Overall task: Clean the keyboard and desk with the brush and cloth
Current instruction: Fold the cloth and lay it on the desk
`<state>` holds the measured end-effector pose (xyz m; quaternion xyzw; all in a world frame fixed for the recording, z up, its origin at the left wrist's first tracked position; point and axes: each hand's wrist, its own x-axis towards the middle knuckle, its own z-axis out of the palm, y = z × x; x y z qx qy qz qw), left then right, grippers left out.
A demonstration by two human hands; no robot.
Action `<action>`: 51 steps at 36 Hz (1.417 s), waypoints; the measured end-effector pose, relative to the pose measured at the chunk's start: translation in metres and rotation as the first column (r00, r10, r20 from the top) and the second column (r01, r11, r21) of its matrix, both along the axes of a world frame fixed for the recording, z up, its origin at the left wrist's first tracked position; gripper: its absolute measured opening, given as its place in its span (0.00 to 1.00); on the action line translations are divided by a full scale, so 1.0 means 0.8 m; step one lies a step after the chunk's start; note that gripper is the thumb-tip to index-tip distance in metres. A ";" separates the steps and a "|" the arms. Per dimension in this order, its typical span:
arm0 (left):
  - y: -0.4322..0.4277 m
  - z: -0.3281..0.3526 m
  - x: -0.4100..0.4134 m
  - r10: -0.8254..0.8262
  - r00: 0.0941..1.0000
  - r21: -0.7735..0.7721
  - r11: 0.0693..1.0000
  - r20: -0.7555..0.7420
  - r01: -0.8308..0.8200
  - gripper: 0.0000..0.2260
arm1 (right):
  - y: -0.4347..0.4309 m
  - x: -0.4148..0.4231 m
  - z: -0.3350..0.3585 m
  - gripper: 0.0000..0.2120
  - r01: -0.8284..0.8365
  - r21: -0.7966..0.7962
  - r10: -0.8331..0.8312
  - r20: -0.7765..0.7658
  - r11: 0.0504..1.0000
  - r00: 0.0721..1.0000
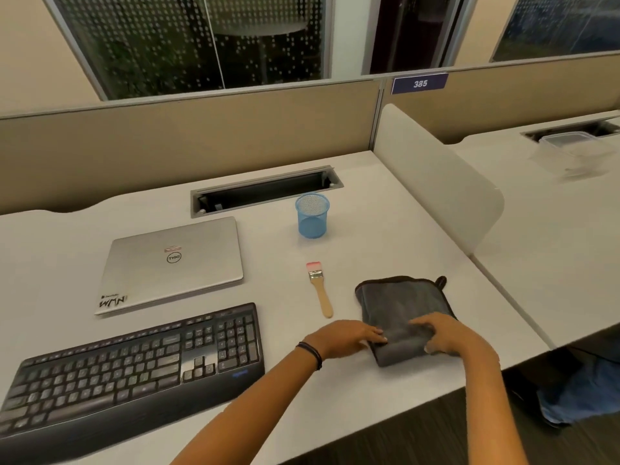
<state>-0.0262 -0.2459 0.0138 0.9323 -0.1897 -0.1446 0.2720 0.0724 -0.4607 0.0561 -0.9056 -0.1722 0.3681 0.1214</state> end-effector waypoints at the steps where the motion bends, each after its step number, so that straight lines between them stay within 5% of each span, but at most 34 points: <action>1: 0.009 0.003 -0.001 0.029 1.000 -0.010 1.000 0.007 -0.029 0.18 | 0.013 0.002 0.004 0.28 -0.007 0.032 0.007 0.015 0.999 1.000; 11: 0.133 0.007 -0.027 0.359 0.918 0.115 0.918 0.166 -0.380 0.14 | 0.180 -0.019 -0.020 0.12 0.034 0.380 -0.123 0.214 0.924 0.969; 15: 0.175 0.003 -0.036 0.438 0.893 0.178 0.875 0.102 -0.450 0.17 | 0.229 -0.032 -0.040 0.06 0.114 0.271 -0.174 0.208 0.956 0.962; 21: 0.211 0.001 -0.037 0.497 0.868 0.239 0.843 -0.003 -0.482 0.20 | 0.266 -0.045 -0.048 0.17 0.143 0.067 -0.157 0.323 0.987 0.933; 34: 0.237 -0.006 -0.009 0.377 0.925 0.410 0.850 -0.037 -0.330 0.24 | 0.283 -0.039 -0.060 0.12 0.293 0.075 -0.302 0.187 0.953 0.935; 38: 0.242 -0.008 -0.001 0.328 0.944 0.463 0.843 -0.037 -0.275 0.25 | 0.278 -0.026 -0.057 0.07 0.357 0.271 -0.426 0.266 0.894 0.865; 42: 0.250 -0.010 0.005 0.301 0.954 0.485 0.836 -0.013 -0.257 0.25 | 0.282 -0.008 -0.021 0.06 0.376 0.602 -0.631 0.289 0.704 0.720; 46: 0.254 -0.011 0.010 0.280 0.960 0.492 0.835 0.002 -0.245 0.25 | 0.300 0.033 0.016 0.06 0.340 0.727 -0.729 0.312 0.596 0.609; 51: 0.259 -0.009 0.017 0.267 0.964 0.485 0.840 0.021 -0.243 0.24 | 0.333 0.086 0.053 0.07 0.223 0.723 -0.680 0.434 0.654 0.591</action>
